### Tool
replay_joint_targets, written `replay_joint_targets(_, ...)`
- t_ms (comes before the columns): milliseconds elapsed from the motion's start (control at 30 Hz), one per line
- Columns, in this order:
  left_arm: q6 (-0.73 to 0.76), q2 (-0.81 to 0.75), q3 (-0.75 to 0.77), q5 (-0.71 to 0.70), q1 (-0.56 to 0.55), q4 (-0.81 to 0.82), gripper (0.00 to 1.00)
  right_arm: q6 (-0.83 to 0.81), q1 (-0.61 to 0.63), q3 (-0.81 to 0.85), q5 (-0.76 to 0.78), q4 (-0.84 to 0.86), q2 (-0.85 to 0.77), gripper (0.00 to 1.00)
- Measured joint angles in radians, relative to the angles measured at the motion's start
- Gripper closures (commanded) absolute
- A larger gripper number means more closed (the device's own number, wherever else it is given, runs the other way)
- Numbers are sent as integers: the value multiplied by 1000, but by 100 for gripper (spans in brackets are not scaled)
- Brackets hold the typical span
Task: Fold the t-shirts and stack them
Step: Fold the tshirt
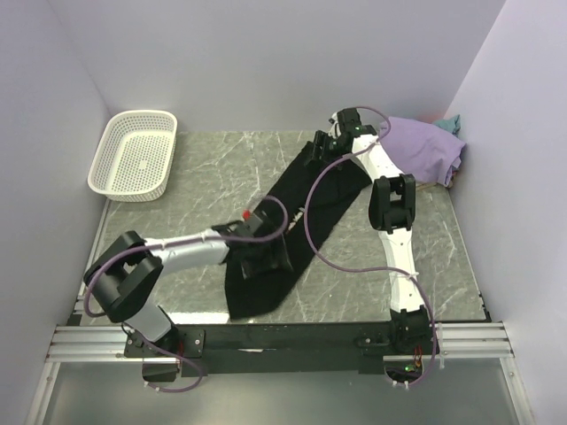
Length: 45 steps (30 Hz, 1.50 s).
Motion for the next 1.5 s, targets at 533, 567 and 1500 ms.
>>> replay_joint_targets(533, 33, -309, 306, -126, -71, -449, 1, -46, -1, -385, -72, 211, -296, 22)
replay_joint_targets(567, 58, -301, 337, -142, -32, -446, 1, -44, -2, -432, -21, 209, -366, 22)
replay_joint_targets(1500, 571, 949, 1341, 441, 464, -60, 1, 122, -198, -1183, 112, 571, -753, 28)
